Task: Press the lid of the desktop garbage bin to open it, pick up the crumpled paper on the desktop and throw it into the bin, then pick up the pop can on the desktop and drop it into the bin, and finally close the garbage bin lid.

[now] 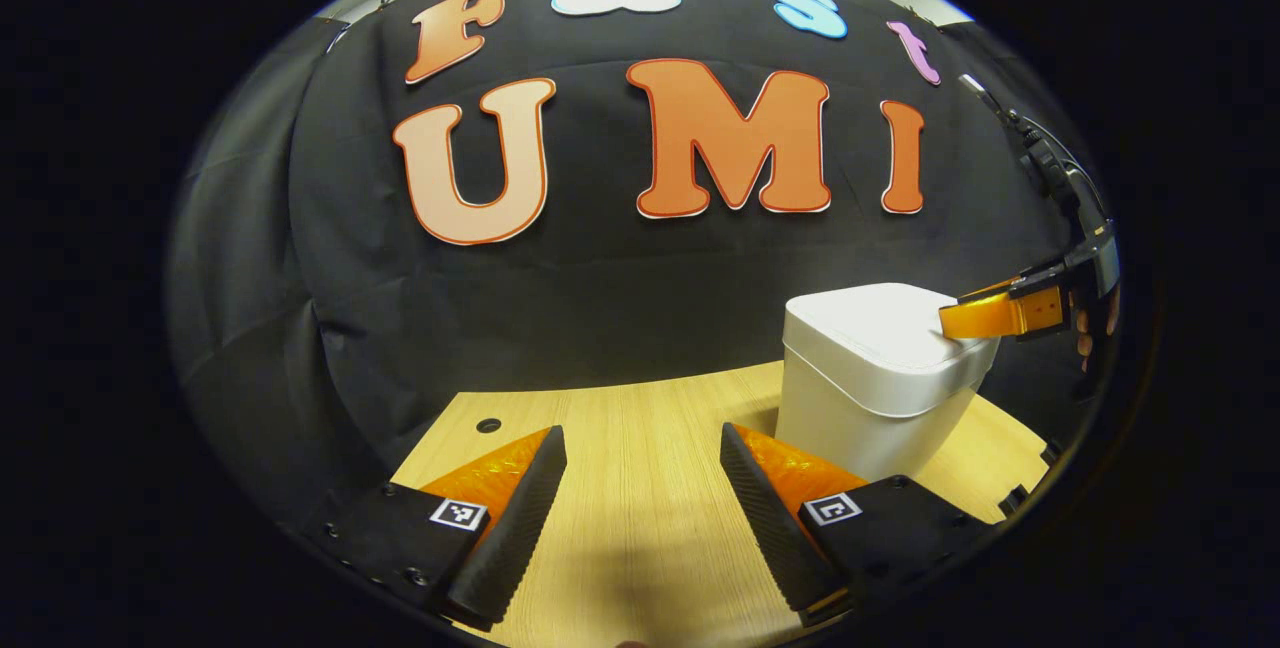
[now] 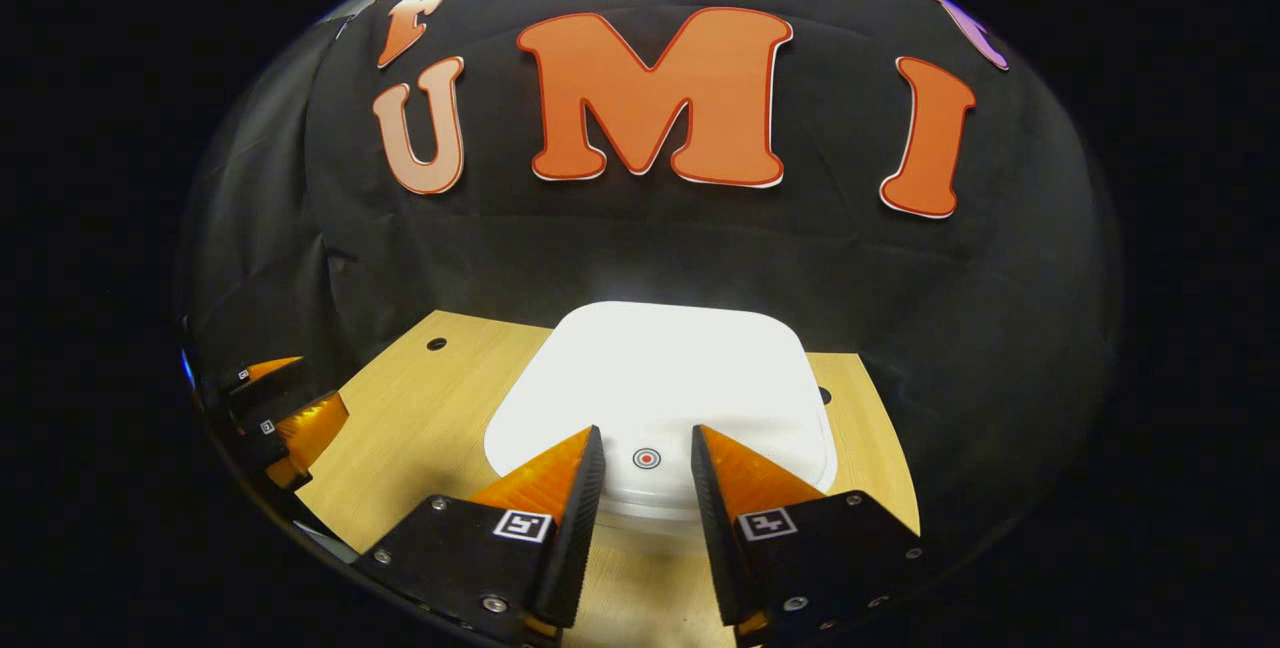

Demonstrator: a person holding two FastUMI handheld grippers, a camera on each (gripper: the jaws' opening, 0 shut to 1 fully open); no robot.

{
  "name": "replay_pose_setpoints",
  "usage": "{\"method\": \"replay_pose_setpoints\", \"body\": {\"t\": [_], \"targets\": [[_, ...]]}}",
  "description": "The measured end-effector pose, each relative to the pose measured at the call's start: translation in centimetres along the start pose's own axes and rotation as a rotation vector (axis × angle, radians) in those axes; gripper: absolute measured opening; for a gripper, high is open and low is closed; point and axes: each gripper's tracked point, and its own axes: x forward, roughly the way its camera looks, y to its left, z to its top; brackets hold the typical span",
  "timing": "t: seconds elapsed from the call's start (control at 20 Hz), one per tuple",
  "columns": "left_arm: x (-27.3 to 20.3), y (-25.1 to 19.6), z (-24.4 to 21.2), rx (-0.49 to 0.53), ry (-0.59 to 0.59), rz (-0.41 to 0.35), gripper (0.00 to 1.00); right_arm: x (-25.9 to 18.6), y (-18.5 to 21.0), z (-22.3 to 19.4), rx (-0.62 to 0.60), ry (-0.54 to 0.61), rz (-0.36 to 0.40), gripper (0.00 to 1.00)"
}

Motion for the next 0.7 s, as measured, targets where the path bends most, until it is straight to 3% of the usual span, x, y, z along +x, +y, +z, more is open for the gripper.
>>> {"method": "replay_pose_setpoints", "body": {"t": [0.25, 0.6, 0.65, 0.7], "targets": [[0.1, -0.4, 0.1, 0.006, -0.002, -0.011, 0.99, 0.1, 0.2, -0.3, -0.012, 0.021, -0.003, 0.41], [-0.3, -0.1, 1.6, 0.029, -0.039, -0.008, 0.99, -0.1, 0.3, 0.0, -0.036, -0.012, -0.016, 0.45], [-0.4, 0.1, 1.9, 0.028, -0.047, -0.005, 0.99, -0.2, 0.3, 0.1, -0.033, -0.035, -0.025, 0.41], [-0.5, 0.2, 2.4, 0.025, -0.055, -0.003, 0.99, -0.2, 0.3, 0.1, -0.030, -0.045, -0.031, 0.44]]}}
